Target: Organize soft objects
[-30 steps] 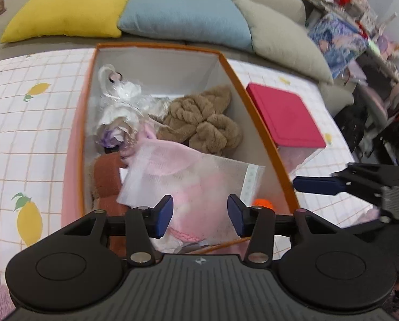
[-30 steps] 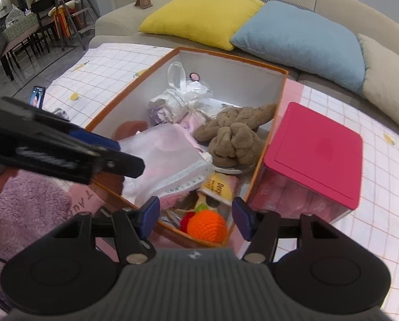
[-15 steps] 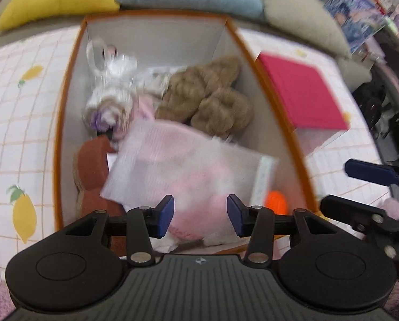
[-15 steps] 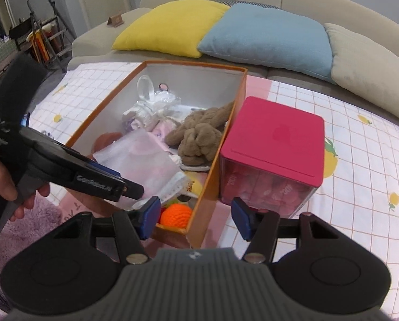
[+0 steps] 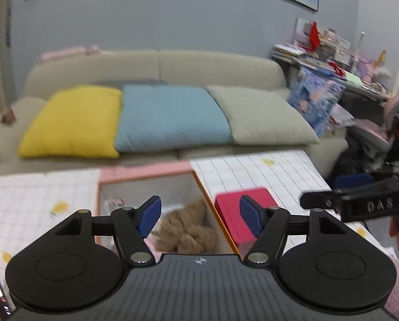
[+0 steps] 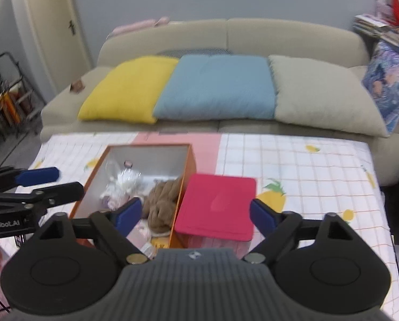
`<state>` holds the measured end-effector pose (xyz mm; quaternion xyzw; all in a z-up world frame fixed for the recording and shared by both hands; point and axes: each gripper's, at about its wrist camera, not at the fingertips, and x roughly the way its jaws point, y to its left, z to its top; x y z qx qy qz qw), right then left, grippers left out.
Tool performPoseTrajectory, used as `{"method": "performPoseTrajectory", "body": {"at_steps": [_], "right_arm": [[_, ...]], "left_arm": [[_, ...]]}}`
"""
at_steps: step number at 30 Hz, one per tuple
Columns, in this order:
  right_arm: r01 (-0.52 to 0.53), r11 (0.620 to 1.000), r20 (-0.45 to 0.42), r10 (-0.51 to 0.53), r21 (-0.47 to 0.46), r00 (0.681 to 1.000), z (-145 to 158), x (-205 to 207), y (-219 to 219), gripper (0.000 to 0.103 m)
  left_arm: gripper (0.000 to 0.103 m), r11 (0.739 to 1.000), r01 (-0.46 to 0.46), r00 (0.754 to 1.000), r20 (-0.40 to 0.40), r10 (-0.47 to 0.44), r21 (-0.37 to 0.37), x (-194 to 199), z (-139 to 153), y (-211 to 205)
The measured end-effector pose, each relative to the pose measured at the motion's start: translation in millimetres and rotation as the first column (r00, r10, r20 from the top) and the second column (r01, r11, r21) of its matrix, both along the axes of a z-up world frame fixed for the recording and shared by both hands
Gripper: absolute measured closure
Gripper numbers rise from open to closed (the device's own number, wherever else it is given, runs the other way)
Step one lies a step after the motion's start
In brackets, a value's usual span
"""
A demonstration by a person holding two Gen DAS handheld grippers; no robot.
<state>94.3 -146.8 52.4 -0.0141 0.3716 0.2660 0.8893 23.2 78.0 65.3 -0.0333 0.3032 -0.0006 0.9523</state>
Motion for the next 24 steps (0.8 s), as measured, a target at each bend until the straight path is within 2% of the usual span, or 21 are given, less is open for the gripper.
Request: {"method": "performPoseTrajectory", "body": {"at_steps": [4, 7, 10, 13, 16, 24], "right_arm": [[0.049, 0.998, 0.028, -0.048, -0.028, 0.998, -1, -12, -8, 0.01], [0.087, 0.995, 0.033, -0.085, -0.044, 0.996, -9, -22, -12, 0.009], [0.121, 0.992, 0.014, -0.12, -0.04, 0.993, -19, -33, -15, 0.009], [0.111, 0.993, -0.005, -0.112, -0.046, 0.994, -29, -38, -15, 0.009], [0.114, 0.99, -0.014, -0.116, -0.081, 0.993, -38, -42, -13, 0.009], [0.104, 0.989, -0.032, -0.108, -0.1, 0.994, -49, -49, -7, 0.009]], "left_arm": [[0.015, 0.998, -0.055, 0.998, 0.016, 0.056, -0.023, -5, -1, -8], [0.011, 0.994, -0.098, 0.995, -0.011, 0.099, 0.038, -7, -16, -13], [0.011, 0.99, -0.123, 0.991, -0.049, 0.126, 0.066, -10, -32, -15], [0.011, 0.984, -0.178, 0.976, -0.124, 0.18, 0.027, -12, -44, -9], [0.011, 0.98, -0.197, 0.966, -0.176, 0.192, -0.015, -17, -52, -4], [0.011, 0.98, -0.2, 0.95, -0.24, 0.199, 0.02, -21, -63, -4]]}}
